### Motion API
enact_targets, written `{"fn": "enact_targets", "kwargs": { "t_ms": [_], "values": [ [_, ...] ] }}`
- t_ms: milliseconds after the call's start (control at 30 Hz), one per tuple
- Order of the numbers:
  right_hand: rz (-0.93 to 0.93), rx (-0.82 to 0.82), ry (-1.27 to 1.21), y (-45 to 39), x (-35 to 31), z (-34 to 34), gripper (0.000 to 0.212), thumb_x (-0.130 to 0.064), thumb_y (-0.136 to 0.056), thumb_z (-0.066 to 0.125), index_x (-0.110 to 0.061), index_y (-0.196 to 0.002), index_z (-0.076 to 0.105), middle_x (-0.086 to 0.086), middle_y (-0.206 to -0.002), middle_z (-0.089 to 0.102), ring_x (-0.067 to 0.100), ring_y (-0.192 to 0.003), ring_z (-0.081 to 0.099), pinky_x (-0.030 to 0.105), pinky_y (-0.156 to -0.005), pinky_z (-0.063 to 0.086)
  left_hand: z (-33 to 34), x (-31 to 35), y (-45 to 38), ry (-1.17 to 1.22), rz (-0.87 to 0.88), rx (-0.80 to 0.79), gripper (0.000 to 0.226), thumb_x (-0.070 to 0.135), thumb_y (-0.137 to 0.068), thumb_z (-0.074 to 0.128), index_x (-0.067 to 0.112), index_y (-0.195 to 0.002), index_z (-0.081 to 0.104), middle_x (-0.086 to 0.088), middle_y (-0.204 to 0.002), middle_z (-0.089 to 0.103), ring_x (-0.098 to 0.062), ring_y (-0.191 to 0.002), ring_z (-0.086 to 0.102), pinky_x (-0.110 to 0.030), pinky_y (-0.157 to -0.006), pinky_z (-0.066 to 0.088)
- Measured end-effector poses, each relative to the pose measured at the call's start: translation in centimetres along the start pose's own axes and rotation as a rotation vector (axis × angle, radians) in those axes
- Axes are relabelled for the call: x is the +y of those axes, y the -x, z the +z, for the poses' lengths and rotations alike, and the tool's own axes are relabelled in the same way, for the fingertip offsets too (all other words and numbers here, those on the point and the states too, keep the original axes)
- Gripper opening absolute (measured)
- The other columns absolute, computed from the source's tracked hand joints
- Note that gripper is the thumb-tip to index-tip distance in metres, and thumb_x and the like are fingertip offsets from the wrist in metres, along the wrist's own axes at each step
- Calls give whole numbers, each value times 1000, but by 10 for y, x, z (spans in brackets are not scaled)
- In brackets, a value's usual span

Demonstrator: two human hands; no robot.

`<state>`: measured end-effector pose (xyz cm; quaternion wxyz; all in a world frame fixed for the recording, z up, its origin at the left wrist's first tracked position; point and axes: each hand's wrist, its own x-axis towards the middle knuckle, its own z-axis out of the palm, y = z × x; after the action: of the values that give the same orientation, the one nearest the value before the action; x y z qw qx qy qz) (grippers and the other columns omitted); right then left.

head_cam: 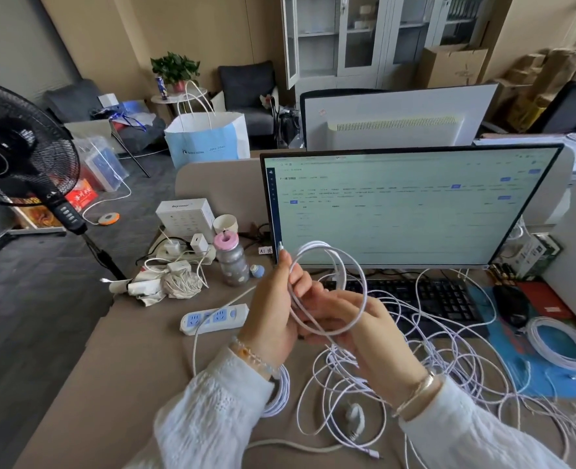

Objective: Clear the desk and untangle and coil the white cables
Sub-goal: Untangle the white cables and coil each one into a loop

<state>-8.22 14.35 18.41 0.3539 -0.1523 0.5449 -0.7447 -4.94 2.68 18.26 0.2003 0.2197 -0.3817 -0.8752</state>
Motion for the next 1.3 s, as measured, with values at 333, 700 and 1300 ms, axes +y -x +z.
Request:
{"fn": "enact_targets", "kwargs": {
  "t_ms": [333, 700, 1300],
  "values": [
    [-216, 304, 171, -5, 7, -18, 33, -33, -92, 55, -16, -66, 66, -2, -74, 65, 11, -76, 62, 33, -77, 51, -6, 16, 5, 104, -112, -186, 48, 42, -102, 36, 17, -60, 41, 7, -48, 21, -6, -39, 21, -19, -40, 26],
    [-130, 20, -232, -15, 3, -30, 38, -14, -89, 57, -6, -125, 53, 19, -83, 63, 30, -70, 63, 33, -67, 56, -13, 15, 3, -41, -189, -207, 51, 47, -99, 36, 19, -57, 40, 8, -49, 20, -6, -40, 19, -22, -51, 26],
    [69, -89, 855, -39, 77, -118, 18, -16, -90, 66, -20, -73, 69, -5, -58, 67, 6, -55, 59, 19, -61, 48, -52, 100, -19, 61, 159, 25, 49, 48, -102, 33, 21, -61, 36, 8, -47, 19, -5, -35, 24, -17, -36, 16]
  ]
}}
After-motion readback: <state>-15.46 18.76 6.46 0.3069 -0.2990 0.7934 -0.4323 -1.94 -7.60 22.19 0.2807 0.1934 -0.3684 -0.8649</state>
